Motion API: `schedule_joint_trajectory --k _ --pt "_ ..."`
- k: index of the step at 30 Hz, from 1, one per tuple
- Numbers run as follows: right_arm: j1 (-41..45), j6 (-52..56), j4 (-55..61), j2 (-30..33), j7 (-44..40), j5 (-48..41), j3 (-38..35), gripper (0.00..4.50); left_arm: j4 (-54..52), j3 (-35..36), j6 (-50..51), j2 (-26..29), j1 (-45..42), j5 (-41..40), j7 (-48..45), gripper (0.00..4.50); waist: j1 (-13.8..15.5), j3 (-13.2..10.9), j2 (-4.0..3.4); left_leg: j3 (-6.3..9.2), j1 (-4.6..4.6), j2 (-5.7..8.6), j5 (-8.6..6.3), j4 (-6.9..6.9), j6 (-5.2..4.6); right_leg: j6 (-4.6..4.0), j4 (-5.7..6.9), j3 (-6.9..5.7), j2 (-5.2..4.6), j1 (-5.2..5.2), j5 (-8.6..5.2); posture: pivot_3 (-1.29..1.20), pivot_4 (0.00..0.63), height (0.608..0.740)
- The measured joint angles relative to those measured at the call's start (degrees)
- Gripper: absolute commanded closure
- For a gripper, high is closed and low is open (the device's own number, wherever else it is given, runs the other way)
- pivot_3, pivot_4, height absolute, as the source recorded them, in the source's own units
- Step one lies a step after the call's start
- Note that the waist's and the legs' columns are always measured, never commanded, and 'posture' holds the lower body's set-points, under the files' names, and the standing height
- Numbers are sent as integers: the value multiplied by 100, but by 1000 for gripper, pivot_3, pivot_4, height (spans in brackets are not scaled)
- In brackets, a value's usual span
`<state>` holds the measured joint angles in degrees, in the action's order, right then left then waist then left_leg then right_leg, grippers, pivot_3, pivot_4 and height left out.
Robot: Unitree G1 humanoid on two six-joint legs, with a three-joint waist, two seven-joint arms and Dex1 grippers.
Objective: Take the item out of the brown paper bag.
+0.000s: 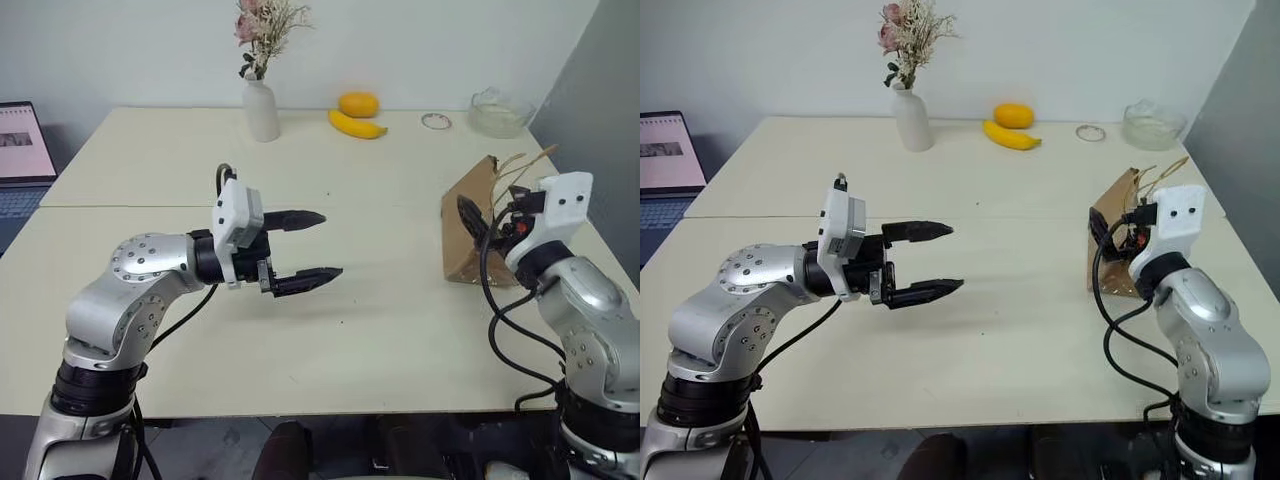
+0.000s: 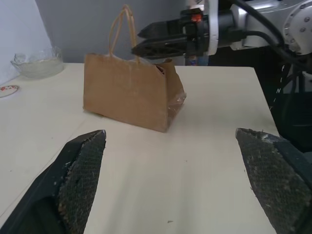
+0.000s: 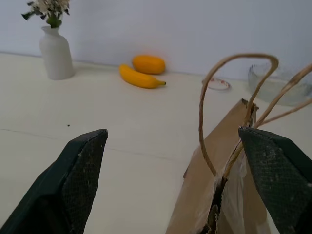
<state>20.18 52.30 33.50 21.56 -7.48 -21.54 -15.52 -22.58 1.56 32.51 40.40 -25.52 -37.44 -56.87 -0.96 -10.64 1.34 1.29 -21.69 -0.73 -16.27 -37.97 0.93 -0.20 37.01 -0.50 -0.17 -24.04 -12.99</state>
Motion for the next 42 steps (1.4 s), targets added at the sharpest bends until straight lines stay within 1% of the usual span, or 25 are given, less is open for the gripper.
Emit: schedule_joint_trajectory --k 2,12,16,19,24,29,32,36,42 --pt "138 200 -134 34 110 38 12 0 -2 -23 0 -10 0 14 14 32 -1 0 0 0 -17 0 0 -1 0 1 2 0 0 -16 1 0 150 740" --pt "392 1219 -71 1 533 189 0 0 -46 -24 -21 -31 27 69 135 32 -4 0 0 0 -16 0 0 -1 0 2 1 0 0 -16 1 0 150 740" --pt "779 1047 -457 -176 667 244 -231 0 -45 -86 -46 -86 26 116 137 32 -11 0 0 -1 -12 1 1 -3 -1 3 5 0 1 -14 2 0 150 740" --pt "1143 869 -974 -222 682 247 -341 0 -43 -127 -60 -97 36 186 133 32 -37 0 0 -2 -13 0 1 -2 -1 3 6 0 2 -15 2 0 150 740" --pt "1652 741 -1547 -204 683 251 -360 0 -41 -127 -73 -98 46 244 141 32 -45 0 -1 0 -17 -1 1 0 -1 2 5 -1 2 -18 2 0 150 740" --pt "1983 647 -1859 -12 694 314 -359 0 -42 -125 -82 -105 97 267 226 32 -43 0 -1 -2 -18 1 1 -1 -1 2 3 1 -2 -17 2 0 150 740" --pt "2094 605 -1996 87 744 412 -367 605 -42 -125 -82 -105 124 271 253 0 -46 0 -1 -3 -17 1 1 -1 -1 2 5 2 -1 -18 2 0 150 740" --pt "2192 629 -2022 132 755 445 -408 2051 -43 -125 -82 -108 124 272 286 0 -50 0 -1 -1 -17 -1 1 -1 -1 2 7 -1 0 -18 2 0 150 740" --pt "2277 1132 -1994 108 782 312 -636 4234 -43 -119 -178 -107 261 276 303 0 -51 0 -1 -2 -17 -2 1 -1 -1 1 7 3 0 -18 2 0 150 740"
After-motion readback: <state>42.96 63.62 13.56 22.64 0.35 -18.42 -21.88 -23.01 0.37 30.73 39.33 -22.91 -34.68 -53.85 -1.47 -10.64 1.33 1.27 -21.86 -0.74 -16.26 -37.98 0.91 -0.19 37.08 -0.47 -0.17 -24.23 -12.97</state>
